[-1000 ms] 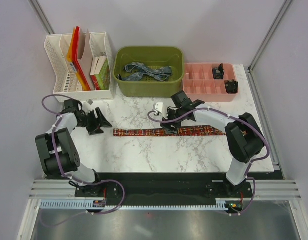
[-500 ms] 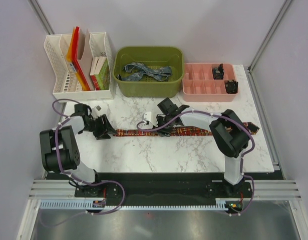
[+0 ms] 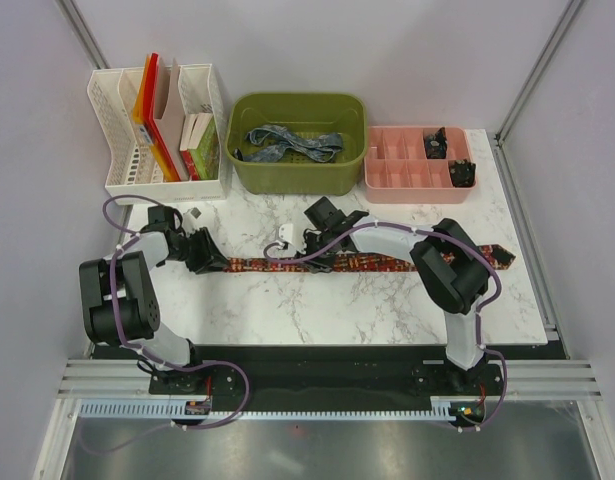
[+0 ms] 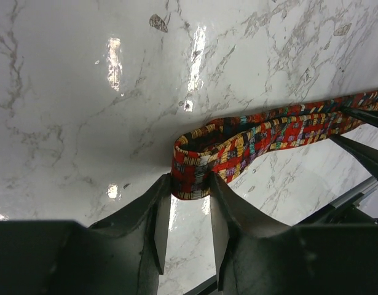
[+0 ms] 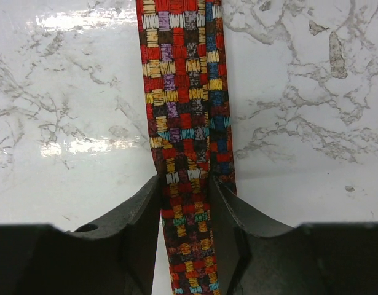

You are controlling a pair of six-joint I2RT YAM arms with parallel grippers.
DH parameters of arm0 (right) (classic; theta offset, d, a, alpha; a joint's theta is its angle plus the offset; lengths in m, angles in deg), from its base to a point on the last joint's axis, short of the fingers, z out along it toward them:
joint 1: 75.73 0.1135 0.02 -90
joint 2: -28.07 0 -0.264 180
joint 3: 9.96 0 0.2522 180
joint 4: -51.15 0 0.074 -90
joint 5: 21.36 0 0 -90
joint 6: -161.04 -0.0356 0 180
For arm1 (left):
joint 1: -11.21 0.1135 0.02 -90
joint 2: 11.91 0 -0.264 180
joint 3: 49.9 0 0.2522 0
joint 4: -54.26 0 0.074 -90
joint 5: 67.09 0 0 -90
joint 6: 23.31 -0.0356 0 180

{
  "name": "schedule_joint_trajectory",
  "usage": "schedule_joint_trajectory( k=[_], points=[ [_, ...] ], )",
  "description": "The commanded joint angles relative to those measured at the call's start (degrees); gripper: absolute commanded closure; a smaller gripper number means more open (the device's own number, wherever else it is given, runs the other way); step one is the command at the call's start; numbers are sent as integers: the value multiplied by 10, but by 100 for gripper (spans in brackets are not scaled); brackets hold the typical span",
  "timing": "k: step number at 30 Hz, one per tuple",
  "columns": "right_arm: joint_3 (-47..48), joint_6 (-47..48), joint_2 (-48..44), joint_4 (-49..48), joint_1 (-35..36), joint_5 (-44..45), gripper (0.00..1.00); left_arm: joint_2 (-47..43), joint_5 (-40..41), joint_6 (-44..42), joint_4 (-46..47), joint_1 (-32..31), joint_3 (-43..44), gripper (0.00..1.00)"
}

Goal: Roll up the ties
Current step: Flatten out the tie at the center of the board, then roll the tie at the center of the board.

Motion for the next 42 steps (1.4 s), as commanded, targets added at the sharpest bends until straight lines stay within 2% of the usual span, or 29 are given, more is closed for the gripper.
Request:
schedule_joint_trajectory(
  k=[1,3,7,10,13,17,21,25,28,30,37,40,42],
  points=[
    [12,-20,23,-3,12,8,57,-14,-8,12,17,-2,5,66],
    [16,-23,26,-8,13,8,57,-18,4,12,17,-1,8,70],
    [29,-24,31,-7,14,7,59,-10,18,7,5,-1,22,88],
    [35,-9,22,4,13,3,59,-5,40,2,-8,-1,34,96],
    [42,2,9,21,10,-21,61,-10,48,-10,-19,-1,41,98],
    [51,5,10,28,7,-47,68,-23,47,-13,-29,-2,48,98],
    [66,-8,28,29,5,-55,72,-25,48,-15,-39,-2,57,70],
    [71,-11,35,28,3,-53,73,-29,49,-20,-39,-1,58,53],
    [75,-11,34,25,3,-45,70,-22,47,-23,-40,-1,61,47],
    [77,-10,32,21,3,-40,64,-12,41,-24,-39,-1,63,45],
    [88,-6,26,16,2,-38,50,-6,36,-27,-39,0,63,46],
    [90,3,24,16,2,-49,40,-9,34,-27,-38,1,63,46],
    [92,9,27,16,3,-58,38,-8,34,-25,-38,2,63,46]
  ],
)
